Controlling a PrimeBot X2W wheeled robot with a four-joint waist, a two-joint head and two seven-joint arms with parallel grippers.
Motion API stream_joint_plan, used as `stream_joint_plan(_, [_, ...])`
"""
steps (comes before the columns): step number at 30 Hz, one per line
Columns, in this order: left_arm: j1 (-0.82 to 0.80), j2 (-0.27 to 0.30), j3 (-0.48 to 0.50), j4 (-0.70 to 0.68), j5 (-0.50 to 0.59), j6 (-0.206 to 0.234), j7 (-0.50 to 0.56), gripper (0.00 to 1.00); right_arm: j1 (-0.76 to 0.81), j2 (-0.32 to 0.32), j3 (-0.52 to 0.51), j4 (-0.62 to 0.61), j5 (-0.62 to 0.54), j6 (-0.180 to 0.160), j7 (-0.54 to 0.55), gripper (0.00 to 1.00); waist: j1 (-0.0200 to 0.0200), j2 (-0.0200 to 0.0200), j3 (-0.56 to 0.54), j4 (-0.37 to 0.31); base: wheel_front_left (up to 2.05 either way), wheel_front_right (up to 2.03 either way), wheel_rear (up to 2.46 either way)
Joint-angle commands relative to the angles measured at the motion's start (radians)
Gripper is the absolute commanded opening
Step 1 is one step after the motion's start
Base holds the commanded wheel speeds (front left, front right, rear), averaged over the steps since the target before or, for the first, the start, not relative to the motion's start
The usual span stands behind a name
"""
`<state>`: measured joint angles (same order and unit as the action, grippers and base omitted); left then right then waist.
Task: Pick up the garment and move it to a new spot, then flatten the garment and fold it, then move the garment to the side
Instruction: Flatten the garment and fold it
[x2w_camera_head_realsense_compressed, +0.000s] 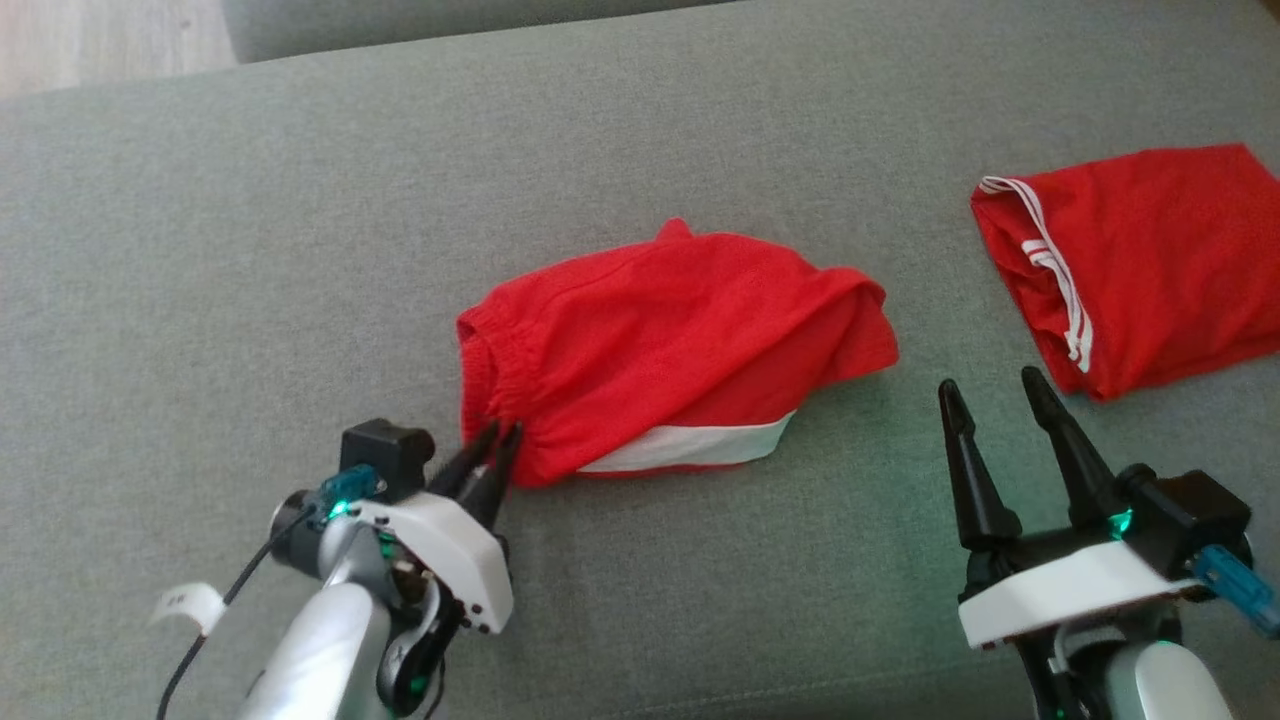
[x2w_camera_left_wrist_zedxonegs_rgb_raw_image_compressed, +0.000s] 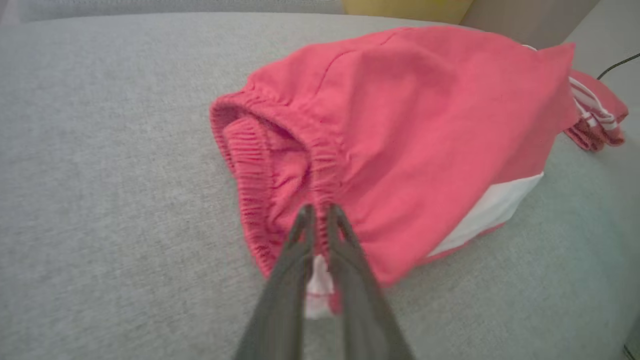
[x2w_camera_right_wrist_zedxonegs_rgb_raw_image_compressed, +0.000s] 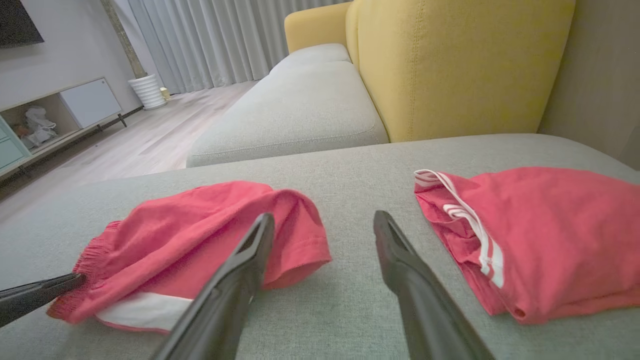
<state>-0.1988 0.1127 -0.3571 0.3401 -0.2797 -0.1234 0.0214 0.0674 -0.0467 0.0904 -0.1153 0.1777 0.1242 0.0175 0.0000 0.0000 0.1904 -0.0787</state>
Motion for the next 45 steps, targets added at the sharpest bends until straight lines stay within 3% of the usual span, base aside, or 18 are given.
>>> stream_joint_plan(1, [-0.051, 0.015, 0.017, -0.022, -0.022, -0.004, 0.001, 0.0, -0.033, -0.004, 0.017, -0.027, 0.009, 0.007, -0.009, 1.0, 0.0, 0.0, 0.005, -0.003, 0.0, 0.0, 0.0])
stream_joint_plan(11, [-0.017, 0.046, -0.023, -0.107, -0.113, -0.007, -0.071, 0.0, -0.04, -0.004, 0.004, -0.011, 0.024, 0.007, -0.02, 1.0, 0.0, 0.0, 0.002, 0.016, 0.0, 0.0, 0.0])
stream_joint_plan(23, [0.225, 0.062, -0.025, -0.483, -0.178, 0.039, -0.054, 0.0, -0.016, -0.004, -0.038, -0.03, 0.029, 0.007, -0.009, 1.0, 0.0, 0.0, -0.012, 0.081, 0.0, 0.0, 0.0])
stream_joint_plan(29, [0.258, 0.062, -0.008, -0.56, -0.201, 0.064, -0.039, 0.0, -0.016, -0.004, -0.042, -0.037, 0.036, 0.007, -0.002, 1.0, 0.0, 0.0, -0.009, 0.088, 0.0, 0.0, 0.0])
stream_joint_plan(35, [0.175, 0.063, 0.045, -0.483, -0.232, 0.067, -0.047, 0.0, -0.03, -0.004, -0.028, -0.043, 0.043, 0.007, 0.002, 1.0, 0.0, 0.0, 0.012, 0.068, 0.0, 0.0, 0.0])
stream_joint_plan(45, [-0.074, 0.034, 0.127, -0.104, -0.292, 0.052, -0.105, 0.0, -0.063, -0.004, -0.005, -0.034, 0.053, 0.007, 0.0, 1.0, 0.0, 0.0, 0.064, 0.001, 0.0, 0.0, 0.0])
